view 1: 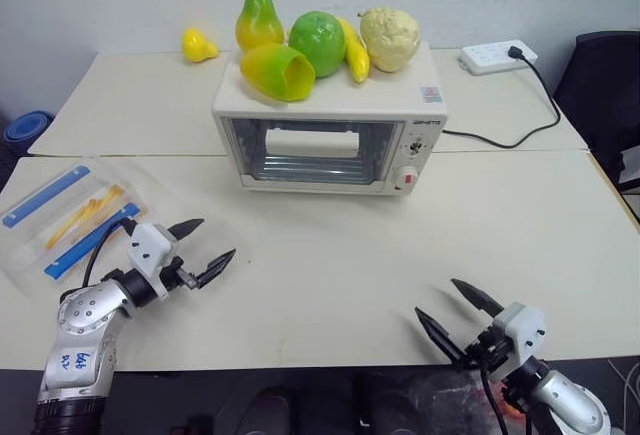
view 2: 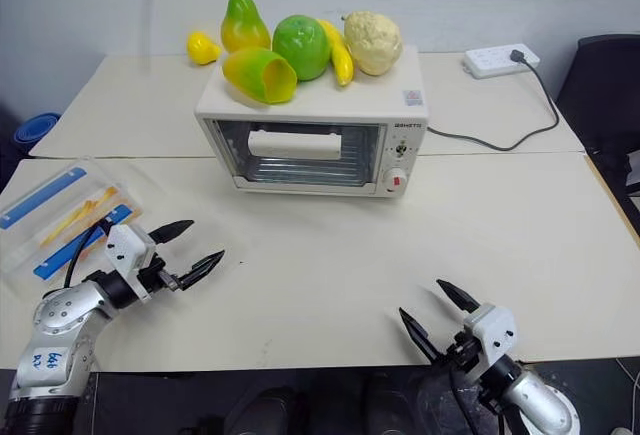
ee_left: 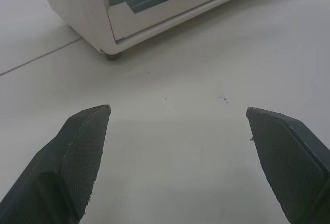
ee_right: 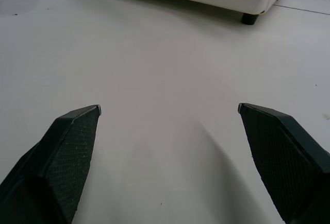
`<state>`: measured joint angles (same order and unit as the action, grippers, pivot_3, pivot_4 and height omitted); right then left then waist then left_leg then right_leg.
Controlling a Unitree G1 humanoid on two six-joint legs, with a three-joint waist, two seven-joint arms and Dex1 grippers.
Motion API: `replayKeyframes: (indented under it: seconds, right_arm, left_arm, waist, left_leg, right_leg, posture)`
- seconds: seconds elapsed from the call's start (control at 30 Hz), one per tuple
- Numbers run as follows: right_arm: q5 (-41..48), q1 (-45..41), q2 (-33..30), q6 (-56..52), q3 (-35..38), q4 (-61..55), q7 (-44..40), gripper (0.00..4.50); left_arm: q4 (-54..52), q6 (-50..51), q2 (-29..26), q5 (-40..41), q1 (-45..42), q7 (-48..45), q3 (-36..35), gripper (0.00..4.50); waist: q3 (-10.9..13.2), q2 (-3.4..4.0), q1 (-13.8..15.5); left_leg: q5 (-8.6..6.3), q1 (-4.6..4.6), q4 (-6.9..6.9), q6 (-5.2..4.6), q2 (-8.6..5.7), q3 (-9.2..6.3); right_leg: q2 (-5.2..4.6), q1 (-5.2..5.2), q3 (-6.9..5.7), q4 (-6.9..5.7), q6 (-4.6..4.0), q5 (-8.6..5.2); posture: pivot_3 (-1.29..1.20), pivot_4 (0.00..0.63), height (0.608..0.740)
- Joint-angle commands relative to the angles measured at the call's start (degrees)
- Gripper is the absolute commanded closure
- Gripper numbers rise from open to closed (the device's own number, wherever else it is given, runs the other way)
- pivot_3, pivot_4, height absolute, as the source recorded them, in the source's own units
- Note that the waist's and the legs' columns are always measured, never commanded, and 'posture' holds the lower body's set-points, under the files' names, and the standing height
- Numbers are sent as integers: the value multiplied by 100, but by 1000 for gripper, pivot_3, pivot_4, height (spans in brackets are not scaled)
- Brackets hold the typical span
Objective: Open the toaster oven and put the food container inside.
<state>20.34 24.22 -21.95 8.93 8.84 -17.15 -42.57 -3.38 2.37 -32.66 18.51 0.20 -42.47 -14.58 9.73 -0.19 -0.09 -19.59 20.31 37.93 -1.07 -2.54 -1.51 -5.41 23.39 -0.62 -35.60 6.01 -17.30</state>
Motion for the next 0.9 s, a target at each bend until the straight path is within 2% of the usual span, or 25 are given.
replayKeyframes:
  seconds: [0.03, 0.1, 0.17, 0.37, 0.47, 0.67, 0.9]
  right_arm:
    - [349, -454, -219, -268, -157, -53, -314, 39]
    - [669, -861, -411, -808, -218, -217, -390, 39]
    - [1064, -1554, -623, -1481, -242, -390, -348, 39]
    - [1665, -3447, -818, -3004, -432, -282, -62, 39]
    - [1578, -4182, -754, -3391, -651, -80, 11, 39]
    - [1427, -5347, -377, -3786, -887, 409, 304, 39]
    - [1400, -5711, -140, -4014, -1180, 259, 220, 39]
  left_arm:
    - [-274, 138, -116, 302, 88, -170, -151, 0]
    - [-476, 629, -204, 861, 92, -347, -374, 0]
    - [-622, 1384, -571, 1827, 41, -781, -853, 0]
    - [-960, 2897, -1538, 3341, 135, -1414, -1732, 0]
    - [-1075, 3120, -1606, 3494, 142, -1326, -1863, 0]
    - [-1397, 3173, -1320, 3446, 234, -1062, -1827, 0]
    - [-1469, 3197, -1007, 3393, 451, -835, -1914, 0]
  waist:
    - [0, 0, -11]
    - [1, -2, -14]
    - [4, -5, -19]
    - [13, 7, -22]
    - [15, 12, 4]
    - [16, 11, -17]
    - [16, 11, -27]
  left_leg:
    - [-1, 0, 0, 1, 1, 0]
    - [-1, 0, 1, 1, 2, 1]
    - [-1, 2, 2, 2, 7, 1]
    - [-5, 5, 6, 12, 18, -4]
    - [-8, 7, 2, 15, 18, -15]
    - [-8, 21, 7, 15, 15, -20]
    - [-5, 24, 6, 23, 20, -20]
  right_leg:
    - [0, 1, 0, 0, 0, 0]
    - [0, 1, 2, 0, -1, 0]
    - [0, 2, 0, 0, -2, -1]
    - [4, 9, -9, -9, -23, -12]
    - [4, 10, -21, -6, -30, -17]
    - [3, 14, -30, -1, -30, -16]
    - [9, 21, -33, -4, -31, -17]
  posture:
    - [0, 150, 740]
    - [0, 150, 740]
    - [0, 150, 740]
    - [0, 150, 740]
    - [0, 150, 740]
    - [0, 150, 740]
    - [0, 150, 740]
